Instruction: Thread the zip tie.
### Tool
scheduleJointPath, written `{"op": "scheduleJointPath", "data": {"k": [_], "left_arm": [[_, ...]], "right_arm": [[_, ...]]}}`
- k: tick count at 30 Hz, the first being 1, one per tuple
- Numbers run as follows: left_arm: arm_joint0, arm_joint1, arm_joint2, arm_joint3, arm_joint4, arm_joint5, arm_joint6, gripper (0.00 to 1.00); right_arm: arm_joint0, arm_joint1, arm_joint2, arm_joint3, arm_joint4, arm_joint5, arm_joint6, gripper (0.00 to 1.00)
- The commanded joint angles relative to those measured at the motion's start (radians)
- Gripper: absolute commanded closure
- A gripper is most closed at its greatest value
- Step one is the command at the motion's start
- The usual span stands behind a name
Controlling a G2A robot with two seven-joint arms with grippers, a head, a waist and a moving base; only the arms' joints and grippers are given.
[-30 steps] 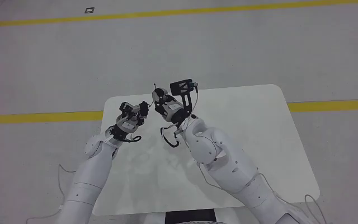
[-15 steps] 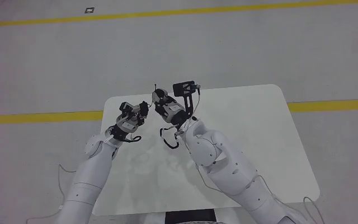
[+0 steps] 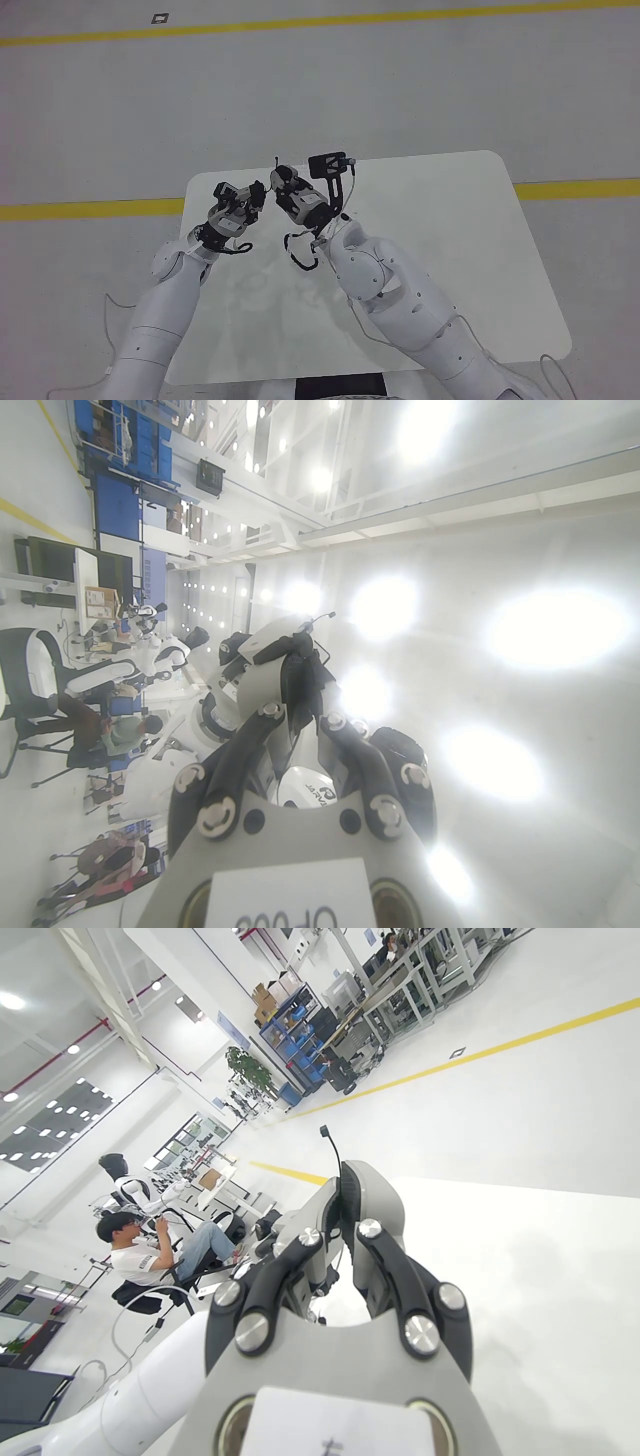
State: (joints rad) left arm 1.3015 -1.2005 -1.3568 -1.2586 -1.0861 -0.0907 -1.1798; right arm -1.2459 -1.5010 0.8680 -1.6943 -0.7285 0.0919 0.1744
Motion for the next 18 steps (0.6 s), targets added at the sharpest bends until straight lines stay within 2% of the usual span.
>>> {"op": "scheduleJointPath", "data": {"k": [1,10,11,12,13,18], "left_arm": [[0.000,0.000,0.000,0.000,0.000,0.000,0.000,1.00],[0.000,0.000,0.000,0.000,0.000,0.000,0.000,1.00],[0.000,0.000,0.000,0.000,0.000,0.000,0.000,1.00],[0.000,0.000,0.000,0.000,0.000,0.000,0.000,1.00],[0.000,0.000,0.000,0.000,0.000,0.000,0.000,1.00],[0.000,0.000,0.000,0.000,0.000,0.000,0.000,1.00]], "right_arm": [[-0.002,-0.001,-0.001,0.001,0.006,0.000,0.000,1.00],[-0.009,-0.004,0.002,-0.002,0.007,-0.007,-0.006,1.00],[-0.009,-0.004,0.003,-0.002,0.004,-0.010,-0.006,0.62],[-0.009,-0.004,0.005,-0.003,-0.001,-0.016,-0.006,0.04],[-0.010,-0.003,0.007,-0.004,-0.006,-0.021,-0.007,0.00],[-0.021,0.002,0.025,-0.017,-0.048,-0.048,-0.025,0.00]]}}
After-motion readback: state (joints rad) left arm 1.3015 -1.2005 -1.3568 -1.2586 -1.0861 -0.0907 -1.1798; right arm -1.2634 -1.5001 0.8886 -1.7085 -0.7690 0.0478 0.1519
